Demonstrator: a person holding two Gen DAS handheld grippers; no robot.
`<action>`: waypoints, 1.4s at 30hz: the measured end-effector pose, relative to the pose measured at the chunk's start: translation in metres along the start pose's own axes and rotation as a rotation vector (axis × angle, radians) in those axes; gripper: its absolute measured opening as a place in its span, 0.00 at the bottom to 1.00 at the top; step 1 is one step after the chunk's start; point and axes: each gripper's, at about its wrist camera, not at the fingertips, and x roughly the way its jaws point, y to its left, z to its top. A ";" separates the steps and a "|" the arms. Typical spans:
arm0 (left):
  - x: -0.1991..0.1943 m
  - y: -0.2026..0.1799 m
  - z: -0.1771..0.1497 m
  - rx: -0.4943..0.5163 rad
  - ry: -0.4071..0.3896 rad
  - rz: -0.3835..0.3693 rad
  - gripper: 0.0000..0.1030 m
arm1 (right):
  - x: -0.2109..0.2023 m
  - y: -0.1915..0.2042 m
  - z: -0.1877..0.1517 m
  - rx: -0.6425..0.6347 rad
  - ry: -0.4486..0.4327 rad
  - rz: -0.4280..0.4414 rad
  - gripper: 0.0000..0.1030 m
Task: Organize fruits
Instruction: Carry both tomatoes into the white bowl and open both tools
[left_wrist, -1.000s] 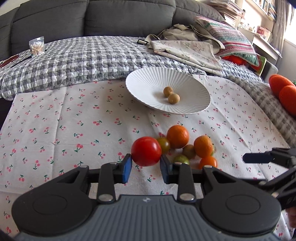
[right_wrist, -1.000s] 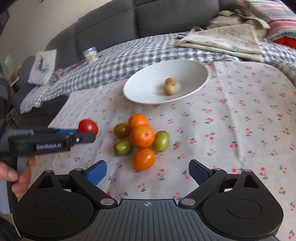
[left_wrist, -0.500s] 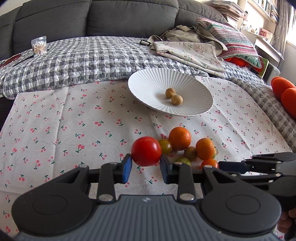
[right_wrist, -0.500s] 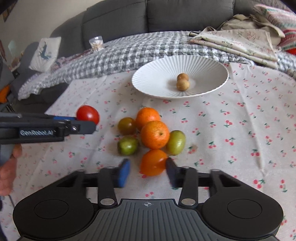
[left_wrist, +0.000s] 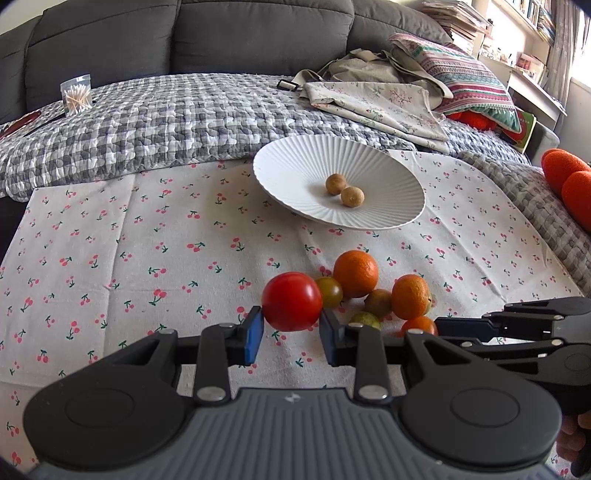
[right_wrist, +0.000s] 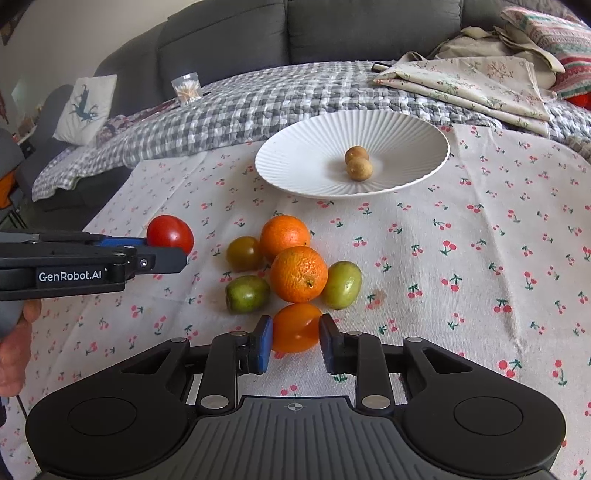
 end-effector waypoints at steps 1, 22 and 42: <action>0.000 0.000 0.000 0.000 -0.001 0.000 0.30 | -0.001 0.001 0.000 -0.004 0.000 0.000 0.24; -0.006 0.001 0.001 -0.015 -0.025 -0.011 0.30 | -0.057 -0.028 0.002 0.055 -0.069 0.057 0.24; 0.003 -0.012 0.024 0.022 -0.086 -0.034 0.30 | -0.073 -0.067 0.019 0.110 -0.202 0.058 0.24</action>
